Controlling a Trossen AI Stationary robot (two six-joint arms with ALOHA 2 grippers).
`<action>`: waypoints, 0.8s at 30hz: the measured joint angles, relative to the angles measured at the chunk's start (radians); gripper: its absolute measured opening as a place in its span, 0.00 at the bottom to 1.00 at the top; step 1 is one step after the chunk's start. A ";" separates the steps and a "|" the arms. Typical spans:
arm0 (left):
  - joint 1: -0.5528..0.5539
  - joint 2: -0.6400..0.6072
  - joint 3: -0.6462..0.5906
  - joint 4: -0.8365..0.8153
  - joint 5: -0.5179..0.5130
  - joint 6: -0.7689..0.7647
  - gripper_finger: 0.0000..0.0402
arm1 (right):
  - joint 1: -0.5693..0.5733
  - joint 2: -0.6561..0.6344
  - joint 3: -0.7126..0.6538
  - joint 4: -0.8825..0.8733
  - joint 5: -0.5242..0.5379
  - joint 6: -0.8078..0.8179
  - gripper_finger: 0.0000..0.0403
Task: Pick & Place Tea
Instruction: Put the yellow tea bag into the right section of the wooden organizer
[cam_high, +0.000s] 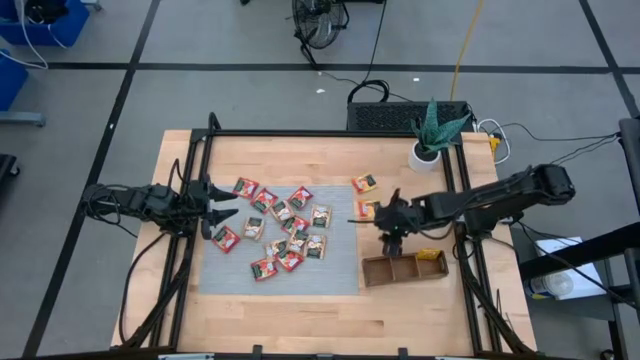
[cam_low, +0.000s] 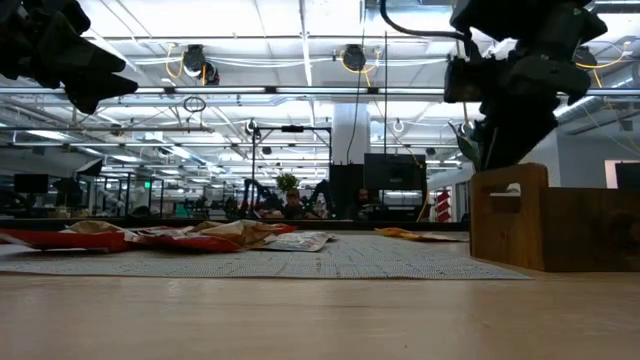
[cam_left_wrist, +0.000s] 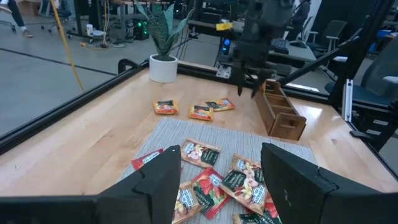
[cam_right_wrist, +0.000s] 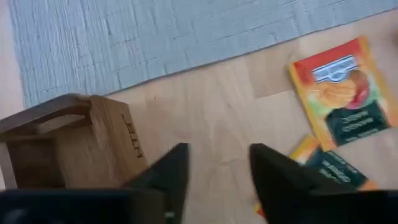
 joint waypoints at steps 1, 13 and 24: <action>0.000 0.000 0.000 0.000 0.000 0.000 0.56 | 0.000 0.008 0.000 0.002 -0.002 0.006 0.48; 0.000 0.000 0.000 0.000 0.000 0.000 0.56 | -0.109 0.236 0.098 -0.366 0.038 0.231 0.64; 0.000 0.000 0.000 0.000 0.001 0.000 0.56 | -0.142 0.351 0.104 -0.322 0.075 0.207 0.62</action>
